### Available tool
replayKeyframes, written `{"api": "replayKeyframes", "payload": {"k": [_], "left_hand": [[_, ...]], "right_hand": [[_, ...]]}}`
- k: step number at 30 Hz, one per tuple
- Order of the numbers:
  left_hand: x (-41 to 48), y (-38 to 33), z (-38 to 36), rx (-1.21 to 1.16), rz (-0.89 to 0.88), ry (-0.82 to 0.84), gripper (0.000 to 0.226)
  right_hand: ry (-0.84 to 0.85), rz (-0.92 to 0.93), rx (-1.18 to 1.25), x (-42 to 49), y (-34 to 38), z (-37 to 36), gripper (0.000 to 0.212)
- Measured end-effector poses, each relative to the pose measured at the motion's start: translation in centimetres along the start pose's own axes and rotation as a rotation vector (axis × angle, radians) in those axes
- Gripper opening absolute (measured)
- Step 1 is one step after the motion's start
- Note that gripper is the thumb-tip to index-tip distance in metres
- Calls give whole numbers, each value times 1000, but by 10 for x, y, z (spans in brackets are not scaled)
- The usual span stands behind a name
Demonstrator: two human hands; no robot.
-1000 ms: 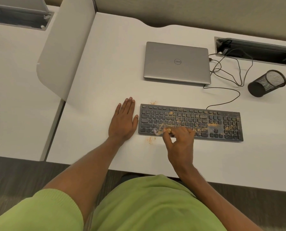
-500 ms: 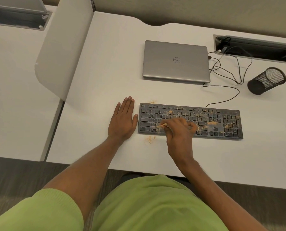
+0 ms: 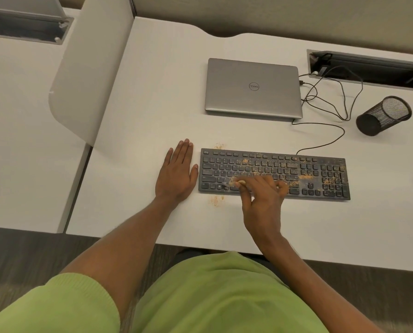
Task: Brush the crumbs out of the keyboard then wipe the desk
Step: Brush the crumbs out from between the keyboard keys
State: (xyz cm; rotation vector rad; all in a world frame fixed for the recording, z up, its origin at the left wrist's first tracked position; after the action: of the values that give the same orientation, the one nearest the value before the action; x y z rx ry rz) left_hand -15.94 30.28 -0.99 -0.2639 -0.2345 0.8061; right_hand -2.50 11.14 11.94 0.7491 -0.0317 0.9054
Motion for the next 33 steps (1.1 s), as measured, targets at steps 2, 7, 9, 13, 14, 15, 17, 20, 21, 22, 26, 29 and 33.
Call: {"api": "replayKeyframes", "payload": {"k": [2,7,9,13,14,15,17,20,21,22,26,29,33], "left_hand": [[0,0,0,-2,0,-3,69],[0,0,0,5,-2,-3,69],[0,0,1,3,-2,-3,69],[0,0,1,-1,-4,-3,69],[0,-1,1,-2,-4,-4,69],[0,-1,1,-4,-5,-7,69],[0,-1,1,-5,-6,-13,69],[0,0,1,-3,-7,-7,69],[0,0,1,1,-6,-7,69],[0,0,1,5,-5,-7,69],[0,0,1,9,2,1,70],[0,-1,2,4,1,2,70],[0,-1,2,0,-2,-6,69]], "right_hand": [[26,1,-11,-8,-2,1,11],[26,12,-9,-12,0,10,15],[0,13,0,-7,-1,12,16],[6,15,-30,-4,-5,8,17],[19,14,-36,-6,-6,8,17],[32,16,-41,-9,-6,8,17],[53,22,-41,-16,-5,9,16],[56,36,11,-19,-3,11,14],[55,51,40,-17,-1,11,12],[63,67,71,-16,2,9,11],[154,118,118,-12,11,-8,14],[174,120,65,-11,6,-12,14],[122,75,-39,-10,-13,6,18]]}}
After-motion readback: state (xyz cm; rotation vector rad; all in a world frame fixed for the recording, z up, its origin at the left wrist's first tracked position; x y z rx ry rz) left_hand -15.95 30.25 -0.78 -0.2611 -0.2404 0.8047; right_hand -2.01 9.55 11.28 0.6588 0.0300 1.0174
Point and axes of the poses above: each hand's wrist, its own x-axis towards the middle knuckle, its own z-axis out of the back of the hand, y = z × x, the point moved 6 cm from there along x, towards the middle knuckle, and after that the axes turned 7 degrees about -y, right-handed, at the moved point
